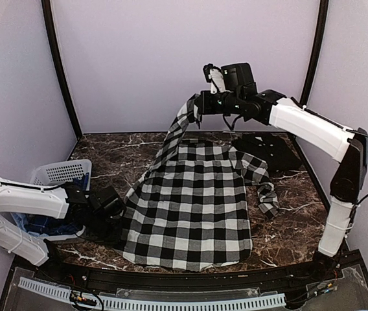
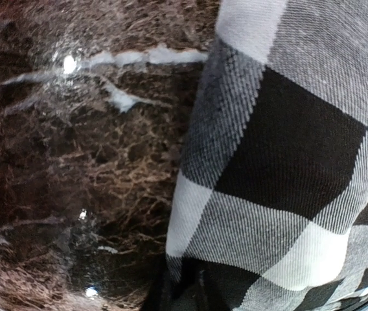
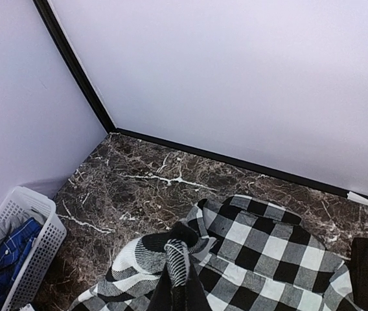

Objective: Fold and stack the long sleeve shirts
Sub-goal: Pick up the shirt from the center of the board, then fold the corner of the shirt at the center of the board.

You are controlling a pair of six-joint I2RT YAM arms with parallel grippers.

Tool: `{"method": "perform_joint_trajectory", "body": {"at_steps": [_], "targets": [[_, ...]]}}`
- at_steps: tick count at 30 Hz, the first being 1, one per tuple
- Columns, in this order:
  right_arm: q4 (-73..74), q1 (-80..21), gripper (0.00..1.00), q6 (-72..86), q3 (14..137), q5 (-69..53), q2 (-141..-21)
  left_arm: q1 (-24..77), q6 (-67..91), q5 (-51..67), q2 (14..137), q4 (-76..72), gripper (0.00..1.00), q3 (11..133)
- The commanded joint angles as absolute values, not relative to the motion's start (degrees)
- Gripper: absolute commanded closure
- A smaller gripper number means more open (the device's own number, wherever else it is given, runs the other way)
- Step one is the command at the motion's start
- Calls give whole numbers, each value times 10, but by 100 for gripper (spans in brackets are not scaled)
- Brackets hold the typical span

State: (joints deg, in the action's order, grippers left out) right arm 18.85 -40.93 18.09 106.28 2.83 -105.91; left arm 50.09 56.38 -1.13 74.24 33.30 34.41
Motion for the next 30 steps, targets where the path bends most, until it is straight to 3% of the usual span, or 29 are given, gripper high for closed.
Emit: {"method": "perform_joint_trajectory", "body": {"at_steps": [1, 3, 19, 30], "targets": [[143, -403, 100, 141, 1106, 23, -1078, 510, 568, -28, 756, 343, 96, 349], [132, -402, 100, 131, 1112, 21, -1086, 512, 566, -40, 751, 360, 100, 364], [51, -395, 100, 93, 1092, 52, -1102, 543, 508, -54, 649, 415, 100, 454], [42, -353, 100, 81, 1058, 89, -1063, 579, 355, 61, 688, 347, 100, 533]]}}
